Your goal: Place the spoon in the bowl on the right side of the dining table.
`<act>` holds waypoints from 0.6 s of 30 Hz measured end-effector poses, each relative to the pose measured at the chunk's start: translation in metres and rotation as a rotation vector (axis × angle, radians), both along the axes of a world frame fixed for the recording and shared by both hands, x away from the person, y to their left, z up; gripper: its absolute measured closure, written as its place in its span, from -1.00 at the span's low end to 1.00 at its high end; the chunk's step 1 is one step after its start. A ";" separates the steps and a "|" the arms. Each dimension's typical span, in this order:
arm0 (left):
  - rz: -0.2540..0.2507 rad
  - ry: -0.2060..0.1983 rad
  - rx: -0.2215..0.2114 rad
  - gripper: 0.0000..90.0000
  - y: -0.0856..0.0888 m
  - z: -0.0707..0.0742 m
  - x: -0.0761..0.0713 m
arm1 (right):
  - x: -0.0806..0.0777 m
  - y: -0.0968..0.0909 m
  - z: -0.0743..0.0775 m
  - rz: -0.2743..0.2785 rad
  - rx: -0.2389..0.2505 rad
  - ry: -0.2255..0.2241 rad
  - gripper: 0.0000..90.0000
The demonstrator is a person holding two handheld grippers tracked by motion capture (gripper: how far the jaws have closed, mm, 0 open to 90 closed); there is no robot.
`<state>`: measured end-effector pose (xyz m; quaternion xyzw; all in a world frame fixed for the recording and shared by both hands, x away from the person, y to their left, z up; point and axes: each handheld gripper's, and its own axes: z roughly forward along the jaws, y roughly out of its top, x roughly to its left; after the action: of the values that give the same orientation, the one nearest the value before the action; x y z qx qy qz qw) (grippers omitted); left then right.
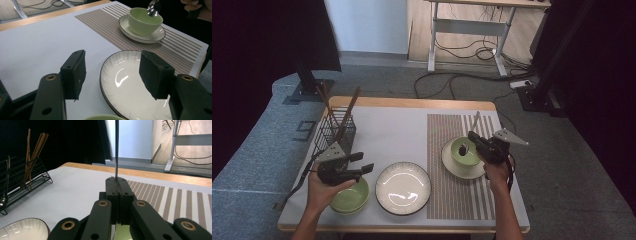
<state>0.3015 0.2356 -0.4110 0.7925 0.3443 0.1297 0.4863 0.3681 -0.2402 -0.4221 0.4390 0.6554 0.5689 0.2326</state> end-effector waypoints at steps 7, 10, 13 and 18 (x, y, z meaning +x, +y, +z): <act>0.001 -0.011 -0.008 -0.14 0.000 -0.001 0.000 | 0.003 -0.006 -0.007 -0.019 -0.006 0.020 0.99; 0.006 -0.014 -0.016 -0.14 0.002 -0.001 0.001 | 0.004 -0.008 -0.010 -0.031 -0.008 0.028 0.99; 0.008 -0.014 -0.013 -0.14 0.002 -0.001 0.000 | 0.005 -0.011 -0.013 -0.040 -0.009 0.037 0.99; -0.001 -0.007 -0.017 -0.14 0.001 -0.002 0.001 | 0.006 -0.011 -0.016 -0.043 -0.016 0.051 0.99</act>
<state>0.3024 0.2369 -0.4126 0.7882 0.3431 0.1293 0.4943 0.3736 -0.2514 -0.4379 0.4653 0.6561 0.5472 0.2315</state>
